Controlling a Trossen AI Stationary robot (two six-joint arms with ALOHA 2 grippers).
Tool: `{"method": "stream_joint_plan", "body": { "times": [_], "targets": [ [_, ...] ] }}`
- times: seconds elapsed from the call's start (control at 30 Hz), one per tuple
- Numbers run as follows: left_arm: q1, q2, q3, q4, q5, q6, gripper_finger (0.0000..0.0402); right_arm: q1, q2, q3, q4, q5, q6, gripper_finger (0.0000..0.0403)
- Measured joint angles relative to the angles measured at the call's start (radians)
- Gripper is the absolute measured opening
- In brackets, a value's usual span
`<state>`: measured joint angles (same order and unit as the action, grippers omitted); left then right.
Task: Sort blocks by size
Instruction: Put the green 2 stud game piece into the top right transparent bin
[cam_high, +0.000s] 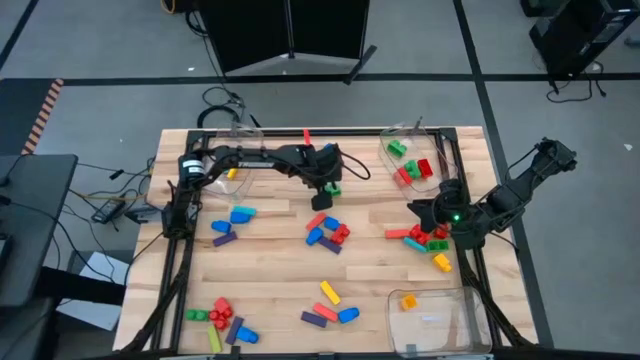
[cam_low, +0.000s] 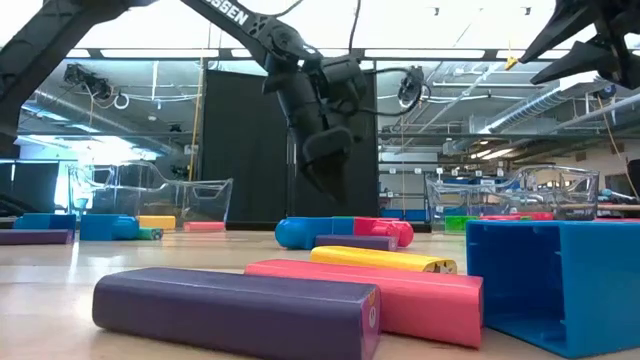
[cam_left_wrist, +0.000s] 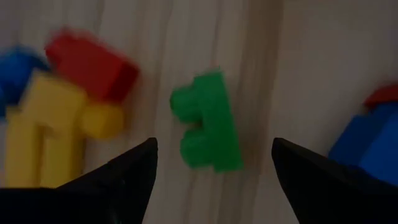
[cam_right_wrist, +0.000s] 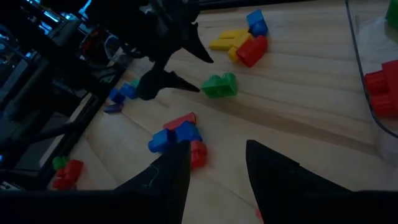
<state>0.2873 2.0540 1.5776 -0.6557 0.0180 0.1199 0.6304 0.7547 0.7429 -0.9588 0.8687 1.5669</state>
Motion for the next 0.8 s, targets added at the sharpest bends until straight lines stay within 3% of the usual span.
{"method": "stream_joint_plan", "body": {
  "times": [0.53,0.8],
  "targets": [
    [0.004,0.089,0.0,0.071,0.004,-0.071,0.0312,0.0,0.0,0.0,0.019,-0.009,0.0,0.0165],
    [0.002,0.091,0.0,0.084,0.002,-0.07,0.0224,0.0,0.0,0.0,0.043,-0.009,-0.034,0.0165]
  ]
}}
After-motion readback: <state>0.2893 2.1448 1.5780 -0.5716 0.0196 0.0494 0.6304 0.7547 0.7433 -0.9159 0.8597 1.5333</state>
